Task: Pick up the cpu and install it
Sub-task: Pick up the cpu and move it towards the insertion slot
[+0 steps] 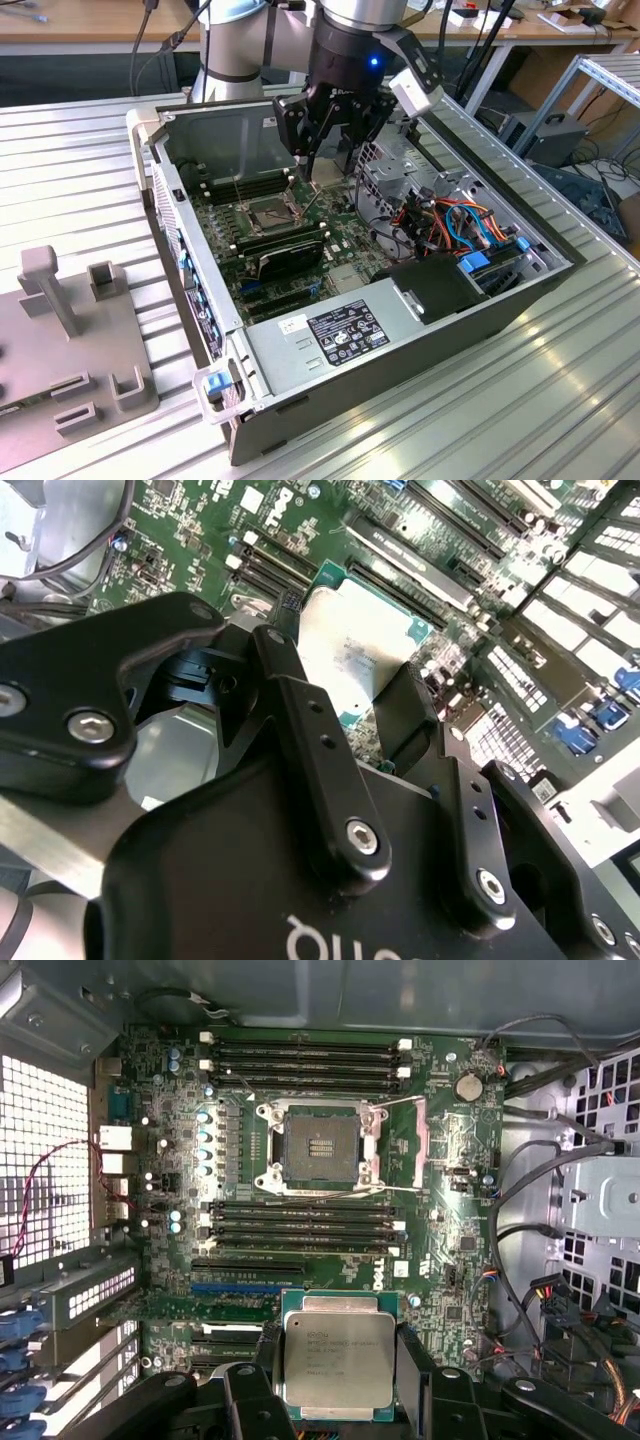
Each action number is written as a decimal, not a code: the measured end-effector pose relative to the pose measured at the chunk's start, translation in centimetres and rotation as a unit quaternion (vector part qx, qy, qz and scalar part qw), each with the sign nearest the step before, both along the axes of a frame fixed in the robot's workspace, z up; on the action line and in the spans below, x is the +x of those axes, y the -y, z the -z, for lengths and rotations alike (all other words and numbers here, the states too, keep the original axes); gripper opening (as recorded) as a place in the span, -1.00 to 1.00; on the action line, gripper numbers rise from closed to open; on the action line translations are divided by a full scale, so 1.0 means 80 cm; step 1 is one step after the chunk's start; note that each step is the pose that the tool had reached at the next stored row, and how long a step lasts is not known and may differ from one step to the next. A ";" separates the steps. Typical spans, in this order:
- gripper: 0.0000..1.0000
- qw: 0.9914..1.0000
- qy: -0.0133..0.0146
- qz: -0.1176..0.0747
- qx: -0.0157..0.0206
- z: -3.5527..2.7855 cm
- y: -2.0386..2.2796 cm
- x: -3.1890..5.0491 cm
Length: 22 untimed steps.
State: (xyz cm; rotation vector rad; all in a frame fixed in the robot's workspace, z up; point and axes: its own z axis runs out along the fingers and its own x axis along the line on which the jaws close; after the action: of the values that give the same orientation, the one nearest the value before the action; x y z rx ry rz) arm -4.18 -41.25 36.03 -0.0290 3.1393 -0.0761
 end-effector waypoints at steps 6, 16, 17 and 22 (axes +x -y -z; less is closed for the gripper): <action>0.09 1.000 0.000 0.000 0.000 0.0020 -0.0088 -0.001; 0.09 1.000 0.000 0.000 0.000 0.0102 -0.0248 -0.006; 0.09 1.000 0.000 0.000 0.000 0.0117 -0.0259 -0.006; 0.09 1.000 0.000 0.000 0.000 0.0142 -0.0286 -0.006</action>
State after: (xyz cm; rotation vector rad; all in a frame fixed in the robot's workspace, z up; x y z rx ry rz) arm -4.68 -38.96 34.90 -0.0290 3.1393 -0.0761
